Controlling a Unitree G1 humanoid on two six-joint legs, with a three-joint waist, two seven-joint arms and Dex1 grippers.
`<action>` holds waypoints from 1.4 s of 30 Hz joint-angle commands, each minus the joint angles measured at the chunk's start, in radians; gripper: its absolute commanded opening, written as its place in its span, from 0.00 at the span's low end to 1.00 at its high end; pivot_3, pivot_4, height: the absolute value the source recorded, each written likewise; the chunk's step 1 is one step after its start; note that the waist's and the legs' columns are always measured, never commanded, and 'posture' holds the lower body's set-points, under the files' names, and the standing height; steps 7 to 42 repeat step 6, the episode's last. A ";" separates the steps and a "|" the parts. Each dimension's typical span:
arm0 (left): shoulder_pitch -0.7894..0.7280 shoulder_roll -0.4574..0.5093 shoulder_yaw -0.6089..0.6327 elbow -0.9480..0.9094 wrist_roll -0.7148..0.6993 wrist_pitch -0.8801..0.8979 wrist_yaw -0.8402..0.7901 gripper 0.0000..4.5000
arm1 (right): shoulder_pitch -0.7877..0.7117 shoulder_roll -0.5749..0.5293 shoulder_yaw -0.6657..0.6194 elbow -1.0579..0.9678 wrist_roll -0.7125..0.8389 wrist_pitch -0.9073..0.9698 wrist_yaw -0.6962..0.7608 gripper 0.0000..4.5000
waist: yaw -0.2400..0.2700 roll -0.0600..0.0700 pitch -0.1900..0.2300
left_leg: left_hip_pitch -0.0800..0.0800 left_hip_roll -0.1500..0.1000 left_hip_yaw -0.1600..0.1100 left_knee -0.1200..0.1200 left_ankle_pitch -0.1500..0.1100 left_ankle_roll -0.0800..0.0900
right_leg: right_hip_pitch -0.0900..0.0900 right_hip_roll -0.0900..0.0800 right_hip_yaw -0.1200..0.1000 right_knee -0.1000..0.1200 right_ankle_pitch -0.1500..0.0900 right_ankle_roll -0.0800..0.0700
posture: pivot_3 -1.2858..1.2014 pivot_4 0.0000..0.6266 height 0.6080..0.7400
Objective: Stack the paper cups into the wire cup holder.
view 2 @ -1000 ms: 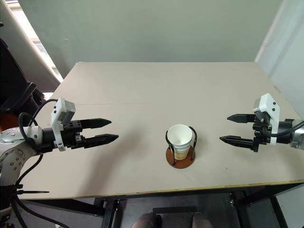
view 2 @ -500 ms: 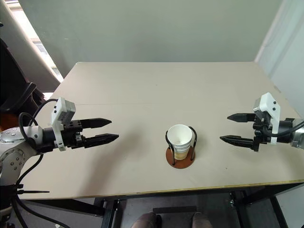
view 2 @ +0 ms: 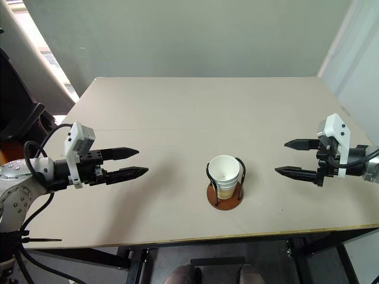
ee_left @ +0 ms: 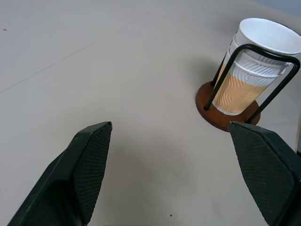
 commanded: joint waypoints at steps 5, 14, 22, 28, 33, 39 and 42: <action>0.012 0.006 0.026 -0.040 -0.003 -0.008 0.006 0.94 | -0.026 -0.005 -0.008 -0.002 -0.009 -0.021 0.007 1.00 | 0.000 0.000 0.000 | 0.000 0.000 0.000 0.000 0.000 0.000 | 0.000 0.000 0.000 0.000 0.000 0.000 | 0.52 0.24 1.00; 0.012 0.006 0.026 -0.040 -0.003 -0.008 0.006 0.94 | -0.026 -0.005 -0.009 -0.002 -0.010 -0.020 0.007 1.00 | 0.000 0.000 0.000 | 0.000 0.000 0.000 0.000 0.000 0.000 | 0.000 0.000 0.000 0.000 0.000 0.000 | 0.52 0.24 1.00; 0.012 0.006 0.026 -0.040 -0.003 -0.008 0.006 0.94 | -0.026 -0.005 -0.009 -0.002 -0.010 -0.020 0.007 1.00 | 0.000 0.000 0.000 | 0.000 0.000 0.000 0.000 0.000 0.000 | 0.000 0.000 0.000 0.000 0.000 0.000 | 0.52 0.24 1.00; 0.012 0.006 0.026 -0.040 -0.003 -0.008 0.006 0.94 | -0.026 -0.005 -0.009 -0.002 -0.010 -0.020 0.007 1.00 | 0.000 0.000 0.000 | 0.000 0.000 0.000 0.000 0.000 0.000 | 0.000 0.000 0.000 0.000 0.000 0.000 | 0.52 0.24 1.00; 0.012 0.006 0.026 -0.040 -0.003 -0.008 0.006 0.94 | -0.026 -0.005 -0.009 -0.002 -0.010 -0.020 0.007 1.00 | 0.000 0.000 0.000 | 0.000 0.000 0.000 0.000 0.000 0.000 | 0.000 0.000 0.000 0.000 0.000 0.000 | 0.52 0.24 1.00; 0.012 0.006 0.026 -0.040 -0.003 -0.008 0.006 0.94 | -0.026 -0.005 -0.009 -0.002 -0.010 -0.020 0.007 1.00 | 0.000 0.000 0.000 | 0.000 0.000 0.000 0.000 0.000 0.000 | 0.000 0.000 0.000 0.000 0.000 0.000 | 0.52 0.24 1.00; 0.012 0.006 0.026 -0.040 -0.003 -0.008 0.006 0.94 | -0.026 -0.005 -0.009 -0.002 -0.010 -0.020 0.007 1.00 | 0.000 0.000 0.000 | 0.000 0.000 0.000 0.000 0.000 0.000 | 0.000 0.000 0.000 0.000 0.000 0.000 | 0.52 0.24 1.00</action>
